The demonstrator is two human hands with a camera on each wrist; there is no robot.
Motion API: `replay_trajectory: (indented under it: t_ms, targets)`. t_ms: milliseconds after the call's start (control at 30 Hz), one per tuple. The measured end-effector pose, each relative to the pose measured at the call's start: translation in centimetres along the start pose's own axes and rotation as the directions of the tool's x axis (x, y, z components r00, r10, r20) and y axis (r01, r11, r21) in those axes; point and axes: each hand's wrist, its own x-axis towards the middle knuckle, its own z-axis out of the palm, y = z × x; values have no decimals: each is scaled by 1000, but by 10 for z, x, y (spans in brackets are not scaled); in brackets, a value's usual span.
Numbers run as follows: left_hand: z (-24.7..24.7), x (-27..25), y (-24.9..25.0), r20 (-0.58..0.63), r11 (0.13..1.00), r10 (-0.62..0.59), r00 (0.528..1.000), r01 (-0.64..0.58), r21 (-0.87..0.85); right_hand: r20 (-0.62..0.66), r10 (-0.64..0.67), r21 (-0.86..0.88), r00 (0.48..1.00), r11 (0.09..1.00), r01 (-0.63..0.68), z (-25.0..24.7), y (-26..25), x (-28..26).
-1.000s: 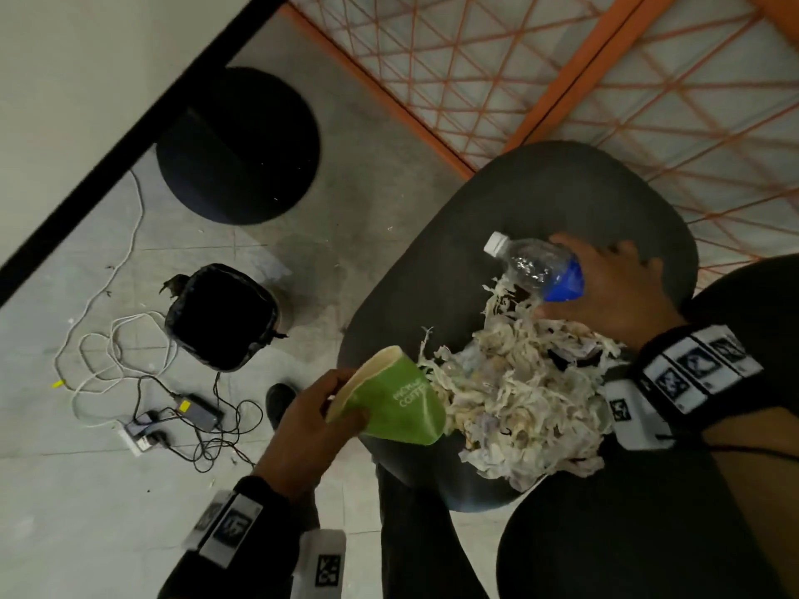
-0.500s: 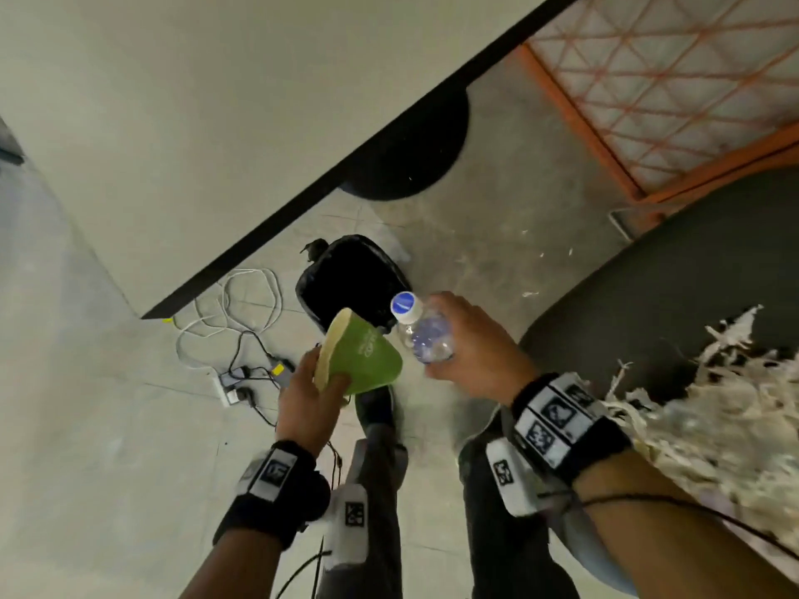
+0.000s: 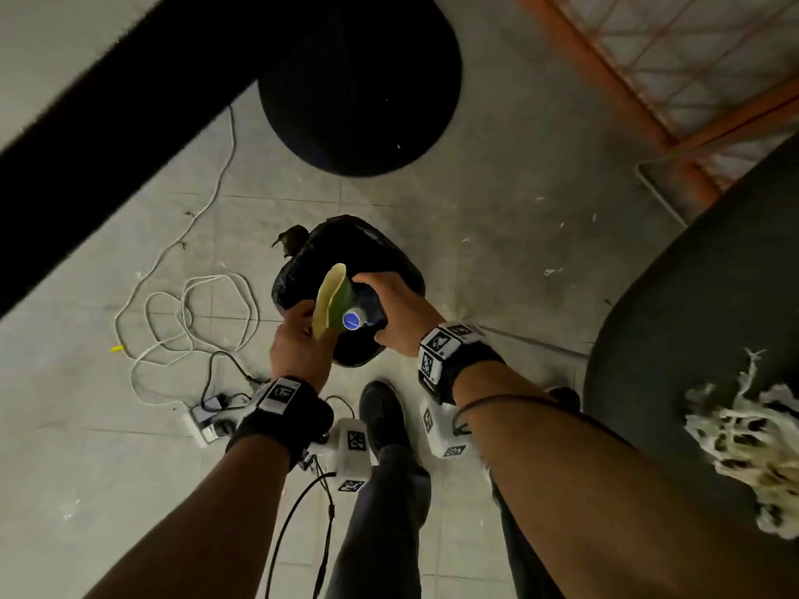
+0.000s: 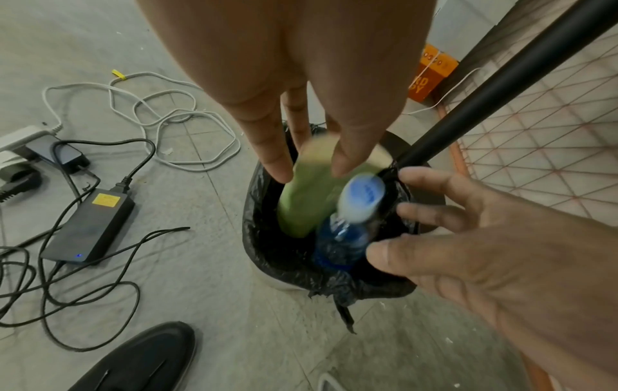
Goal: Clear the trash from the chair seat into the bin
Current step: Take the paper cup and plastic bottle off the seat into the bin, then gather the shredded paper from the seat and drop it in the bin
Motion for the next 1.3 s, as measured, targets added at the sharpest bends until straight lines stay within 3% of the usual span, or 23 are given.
replay_trajectory:
  t_ms: [133, 267, 367, 433, 500, 533, 600, 667, 733, 833, 966, 1000, 1066, 1133, 1200, 1300]
  targets:
    - [1, -16, 1, 96, 999, -45, 994, 47, -18, -25, 100, 67, 995, 993, -98, -13, 1, -27]
    - [-9, -71, 14, 212, 997, 7, 977, 10, -78, -118, 159, 280, 980, 952, -120, -40, -19, -108]
    - [-11, -144, 64, 373, 992, 122, 920, -122, -23, -204, 190, 409, 960, 908, -93, -67, -31, -192]
    - [-7, -194, 93, 496, 964, 229, 837, -265, 1, -317, 239, 497, 918, 866, -54, -86, -32, -252]
    - [6, -235, 121, 579, 913, 341, 740, -408, -15, -447, 321, 572, 835, 820, -9, -106, -27, -312]
    - [18, -254, 133, 619, 886, 380, 687, -463, -29, -522, 377, 588, 765, 809, 2, -116, -21, -341]
    - [45, -288, 156, 672, 817, 434, 600, -577, -14, -690, 460, 544, 559, 839, -19, -133, -1, -393]
    - [75, -311, 175, 684, 698, 515, 516, -716, 15, -802, 480, 458, 355, 876, -150, -147, 25, -435]
    - [104, -327, 195, 690, 611, 559, 460, -791, 33, -830, 494, 412, 257, 856, -313, -156, 53, -465]
    - [143, -345, 231, 714, 492, 569, 407, -865, 101, -723, 639, 502, 264, 747, -435, -162, 95, -481]
    - [192, -375, 270, 845, 276, 477, 243, -954, 118, -526, 770, 649, 362, 638, -414, -167, 138, -476]
    - [206, -380, 274, 873, 207, 435, 221, -968, 142, -479, 787, 684, 389, 612, -397, -167, 147, -473]
    - [228, -390, 279, 920, 85, 315, 233, -973, 217, -444, 797, 731, 410, 587, -347, -165, 162, -466]
    - [245, -401, 281, 937, 1, 209, 278, -959, 284, -459, 797, 765, 392, 579, -283, -164, 171, -462]
    - [254, -409, 282, 925, -49, 210, 316, -942, 333, -478, 801, 789, 361, 572, -223, -166, 179, -462]
    - [258, -413, 284, 906, -80, 299, 300, -938, 337, -505, 810, 827, 300, 553, -102, -169, 185, -468]
